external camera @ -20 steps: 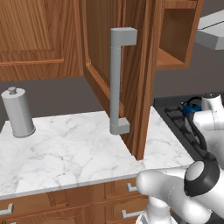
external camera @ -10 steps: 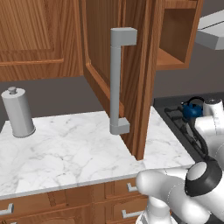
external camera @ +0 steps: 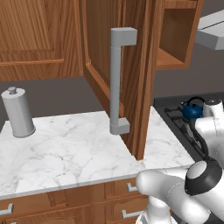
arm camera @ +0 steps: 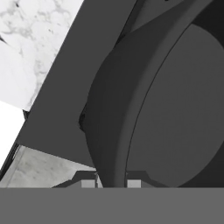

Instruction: Pick the kettle from the cabinet and place it on a stove burner. Then pick the pot from the counter and place it on another stove burner. Finally, turn both burners on.

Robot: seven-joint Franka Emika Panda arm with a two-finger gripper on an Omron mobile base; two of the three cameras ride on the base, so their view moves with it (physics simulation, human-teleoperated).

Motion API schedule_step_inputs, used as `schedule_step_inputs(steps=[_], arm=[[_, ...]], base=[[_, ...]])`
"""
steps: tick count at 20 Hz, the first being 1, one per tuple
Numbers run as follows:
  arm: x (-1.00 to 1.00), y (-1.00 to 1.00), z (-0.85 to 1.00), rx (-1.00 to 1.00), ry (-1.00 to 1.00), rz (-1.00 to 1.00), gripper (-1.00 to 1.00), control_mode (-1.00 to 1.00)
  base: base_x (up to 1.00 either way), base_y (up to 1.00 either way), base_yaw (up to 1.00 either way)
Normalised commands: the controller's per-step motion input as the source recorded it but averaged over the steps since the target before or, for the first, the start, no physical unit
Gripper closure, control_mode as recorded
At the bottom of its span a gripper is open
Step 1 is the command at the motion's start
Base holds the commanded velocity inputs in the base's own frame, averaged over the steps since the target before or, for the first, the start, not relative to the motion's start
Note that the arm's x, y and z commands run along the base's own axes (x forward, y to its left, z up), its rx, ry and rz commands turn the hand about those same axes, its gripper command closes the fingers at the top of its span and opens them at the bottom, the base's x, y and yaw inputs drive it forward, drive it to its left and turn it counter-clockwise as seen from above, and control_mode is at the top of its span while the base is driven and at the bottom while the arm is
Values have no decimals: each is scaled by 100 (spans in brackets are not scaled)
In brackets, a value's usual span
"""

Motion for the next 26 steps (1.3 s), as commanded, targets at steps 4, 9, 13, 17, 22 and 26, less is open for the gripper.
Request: schedule_step_inputs(steps=[4, 9, 13, 17, 22, 26], arm=[[6, -6, 0, -1, 0, 0, 100, -100], [12, -15, 0, 0, 0, 0, 100, -100], [16, -14, -1, 0, 0, 0, 100, -100], [14, -7, -6, 0, 0, 0, 100, -100], [12, -2, -14, -1, 0, 0, 100, -100], [12, -5, -14, -1, 0, 0, 100, -100]], base=[[0, 0, 0], [0, 0, 0], [0, 0, 0], [0, 0, 0], [0, 0, 0], [0, 0, 0]])
